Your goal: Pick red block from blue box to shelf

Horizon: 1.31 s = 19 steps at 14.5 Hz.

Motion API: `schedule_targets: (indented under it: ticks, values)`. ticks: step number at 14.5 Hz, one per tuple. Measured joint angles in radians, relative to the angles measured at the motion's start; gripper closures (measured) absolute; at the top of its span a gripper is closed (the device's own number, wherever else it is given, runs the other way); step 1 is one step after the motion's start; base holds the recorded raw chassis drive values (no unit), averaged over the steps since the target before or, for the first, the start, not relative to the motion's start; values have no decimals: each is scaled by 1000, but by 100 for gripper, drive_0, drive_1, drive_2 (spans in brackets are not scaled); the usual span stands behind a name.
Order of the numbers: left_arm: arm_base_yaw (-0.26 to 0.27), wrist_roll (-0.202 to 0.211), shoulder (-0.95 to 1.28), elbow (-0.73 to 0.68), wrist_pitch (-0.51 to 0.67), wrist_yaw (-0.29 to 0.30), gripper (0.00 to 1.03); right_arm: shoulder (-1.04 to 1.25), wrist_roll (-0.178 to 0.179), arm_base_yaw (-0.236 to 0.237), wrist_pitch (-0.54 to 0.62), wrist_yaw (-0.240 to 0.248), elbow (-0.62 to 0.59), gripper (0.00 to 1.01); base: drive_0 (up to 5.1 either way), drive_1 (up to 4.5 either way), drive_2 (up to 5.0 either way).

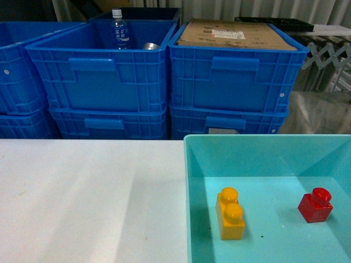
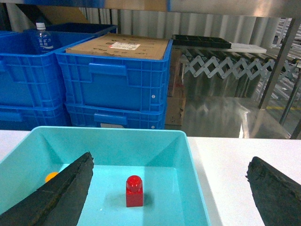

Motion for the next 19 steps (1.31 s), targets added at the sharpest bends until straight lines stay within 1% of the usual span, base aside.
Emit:
schedule_targets:
  ticks: [1,2,3,4,5,6,7,8,9,10,11,12,14,15,16,17,18,19]
  values:
    - [0,0,0,0,0,0,5,4,3,1,-2,0,0,3,0,0,0]
    - [0,0,0,0,0,0,5,62,15,32,47,19,1,3,0,0,0]
    - [0,0,0,0,0,0,5,162,21,89,127,48,5,3,0,0,0]
    - [0,0,0,0,0,0,5,314,32,159,236,79,34,3,0,0,0]
    - [0,0,0,0,0,0,5,476,60,206,335,81,101,3,0,0,0]
    - [0,0,0,0,0,0,5,643,75,241,446,111,170,3,0,0,0]
    - [0,0,0,0,0,0,5,791,79,258,537,134,210,3,0,0,0]
    - [0,0,0,0,0,0,5,942,78,262,615,142,237,3,0,0,0]
    - [0,0,0,0,0,0,5,1110,67,261,682,141,263,3,0,0,0]
    - [0,0,0,0,0,0,5,1231,49,254,737,142,282,3,0,0,0]
    - [0,0,0,0,0,0,5,1342,18,241,780,136,309,3,0,0,0]
    - [0,0,0,0,0,0,5,1426,-14,219,810,119,329,3,0,0,0]
    - [0,0,0,0,0,0,5,1526,-45,163,825,64,335,3,0,0,0]
    - [0,0,0,0,0,0,5,1558,-53,135,824,30,343,3,0,0,0]
    - [0,0,0,0,0,0,5,1581,-56,106,795,-25,365,3,0,0,0]
    - [0,0,0,0,0,0,5,1593,-61,105,800,-42,379,3,0,0,0]
    - [0,0,0,0,0,0,5,1607,-70,139,774,-60,417,3,0,0,0]
    - [0,0,0,0,0,0,5,1630,-70,150,753,-52,444,3,0,0,0]
